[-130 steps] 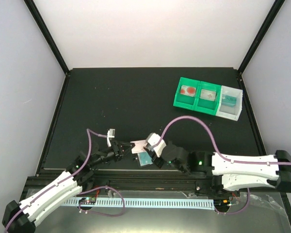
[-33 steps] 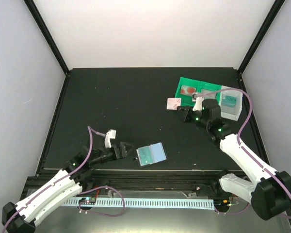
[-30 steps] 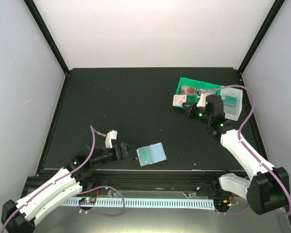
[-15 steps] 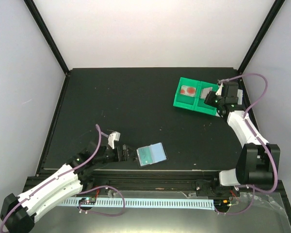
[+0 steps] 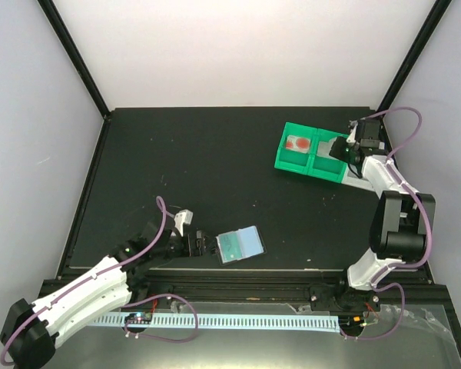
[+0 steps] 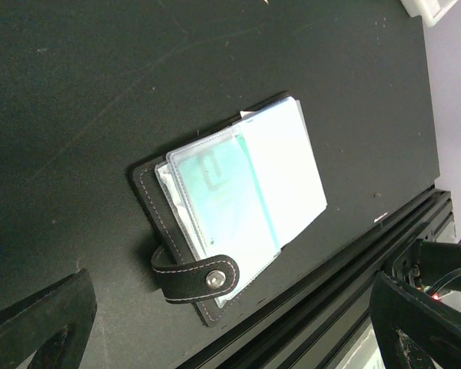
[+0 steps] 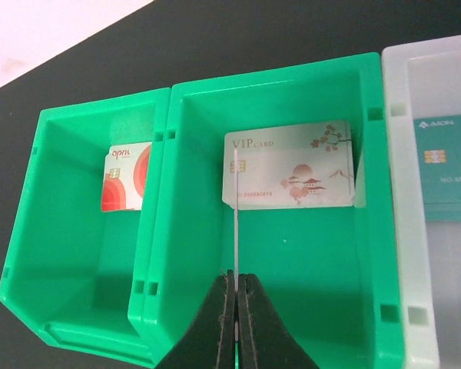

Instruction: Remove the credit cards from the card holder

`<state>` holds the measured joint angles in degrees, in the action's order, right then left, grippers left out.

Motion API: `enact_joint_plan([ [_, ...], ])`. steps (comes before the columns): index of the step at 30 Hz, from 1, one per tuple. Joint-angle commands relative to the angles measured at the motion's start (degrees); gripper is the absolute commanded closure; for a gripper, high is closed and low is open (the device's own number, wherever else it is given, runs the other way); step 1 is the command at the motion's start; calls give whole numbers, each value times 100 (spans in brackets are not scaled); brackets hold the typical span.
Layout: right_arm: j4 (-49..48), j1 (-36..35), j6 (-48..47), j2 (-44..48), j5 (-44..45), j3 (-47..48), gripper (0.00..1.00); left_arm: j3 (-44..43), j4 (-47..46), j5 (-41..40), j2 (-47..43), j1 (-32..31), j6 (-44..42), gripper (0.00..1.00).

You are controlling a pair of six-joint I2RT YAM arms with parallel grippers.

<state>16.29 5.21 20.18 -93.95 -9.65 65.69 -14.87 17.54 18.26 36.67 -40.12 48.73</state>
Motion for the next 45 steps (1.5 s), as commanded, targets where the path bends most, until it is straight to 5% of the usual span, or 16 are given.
enact_joint_plan([
  [1,-60,137,-67,-385,-528,391,99,-186,-27,6,16,14,-153,1],
  [26,237,454,-138,-2004,-1227,1622,98,-288,-104,34,400,30,-135,1],
  [45,500,454,175,-2055,-428,1866,79,-264,-61,59,401,28,-195,3],
])
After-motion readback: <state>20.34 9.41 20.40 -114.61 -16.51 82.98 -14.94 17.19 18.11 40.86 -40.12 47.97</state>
